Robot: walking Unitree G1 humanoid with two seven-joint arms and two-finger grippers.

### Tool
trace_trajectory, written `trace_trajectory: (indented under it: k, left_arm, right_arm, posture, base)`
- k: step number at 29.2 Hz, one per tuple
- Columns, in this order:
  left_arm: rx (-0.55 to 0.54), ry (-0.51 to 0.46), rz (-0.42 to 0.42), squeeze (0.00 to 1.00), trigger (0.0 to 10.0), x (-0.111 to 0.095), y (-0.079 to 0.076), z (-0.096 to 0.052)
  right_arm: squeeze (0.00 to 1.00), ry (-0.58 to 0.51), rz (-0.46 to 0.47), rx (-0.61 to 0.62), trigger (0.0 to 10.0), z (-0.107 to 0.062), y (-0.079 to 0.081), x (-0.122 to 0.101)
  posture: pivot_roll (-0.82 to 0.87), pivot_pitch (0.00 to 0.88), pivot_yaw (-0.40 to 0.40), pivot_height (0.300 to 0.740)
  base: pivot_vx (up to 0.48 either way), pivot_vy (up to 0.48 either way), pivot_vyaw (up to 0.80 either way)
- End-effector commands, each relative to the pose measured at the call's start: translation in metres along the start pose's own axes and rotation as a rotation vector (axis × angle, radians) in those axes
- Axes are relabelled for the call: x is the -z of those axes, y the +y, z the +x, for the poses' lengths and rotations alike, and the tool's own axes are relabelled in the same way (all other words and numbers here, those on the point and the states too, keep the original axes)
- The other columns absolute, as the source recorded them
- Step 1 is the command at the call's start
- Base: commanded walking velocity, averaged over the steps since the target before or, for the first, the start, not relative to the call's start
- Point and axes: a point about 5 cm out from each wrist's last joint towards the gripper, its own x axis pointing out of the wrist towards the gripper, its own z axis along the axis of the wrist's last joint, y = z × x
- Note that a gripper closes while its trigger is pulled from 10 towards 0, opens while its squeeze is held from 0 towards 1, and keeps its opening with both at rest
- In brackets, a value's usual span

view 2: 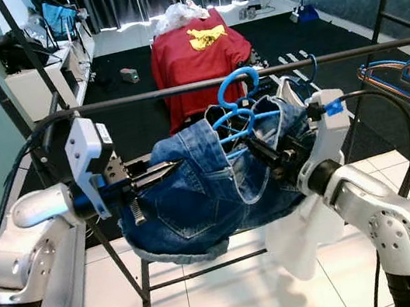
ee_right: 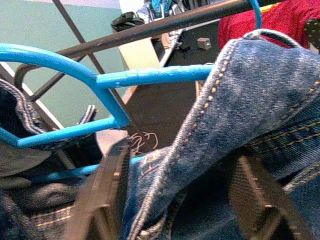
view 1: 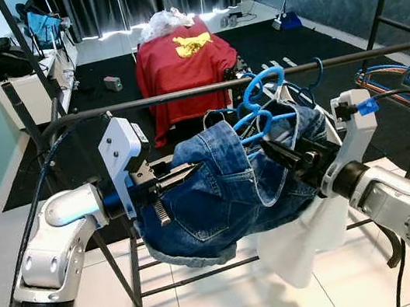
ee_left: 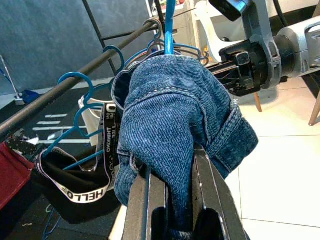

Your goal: Hang hanger

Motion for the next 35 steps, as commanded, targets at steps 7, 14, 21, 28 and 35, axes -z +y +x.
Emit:
trace_trajectory:
  k: [7, 14, 21, 28, 35]
  left_arm:
    - [-0.060, -0.013, 0.049, 0.00, 10.0, -0.006, 0.009, -0.007]
    - [-0.125, 0.027, 0.051, 0.00, 10.0, 0.002, 0.017, -0.016]
    - [-0.245, 0.115, 0.022, 0.00, 10.0, 0.022, 0.034, -0.048]
    - [-0.139, 0.138, -0.042, 0.00, 10.0, 0.022, 0.025, -0.072]
    - [-0.077, 0.032, -0.100, 0.00, 10.0, 0.006, 0.021, -0.079]
  right_arm:
    - [0.00, -0.007, -0.022, 0.107, 0.0, -0.001, -0.013, -0.007]
    - [0.00, -0.037, -0.031, 0.162, 0.0, -0.002, -0.020, -0.014]
    - [0.00, -0.134, -0.041, 0.266, 0.0, -0.006, -0.035, -0.031]
    - [0.00, -0.175, -0.047, 0.312, 0.0, -0.010, -0.043, -0.039]
    - [0.00, -0.160, -0.007, 0.321, 0.0, -0.006, -0.045, -0.035]
  posture:
    - [0.11, 0.000, 0.007, 0.740]
    - [0.11, 0.000, 0.005, 0.740]
    - [0.12, 0.000, 0.010, 0.740]
    - [0.15, 0.000, 0.003, 0.740]
    - [0.17, 0.000, -0.003, 0.740]
  base:
    - [0.000, 0.000, 0.00]
    - [0.000, 0.000, 0.00]
    - [0.000, 0.000, 0.00]
    - [0.000, 0.000, 0.00]
    - [0.000, 0.000, 0.00]
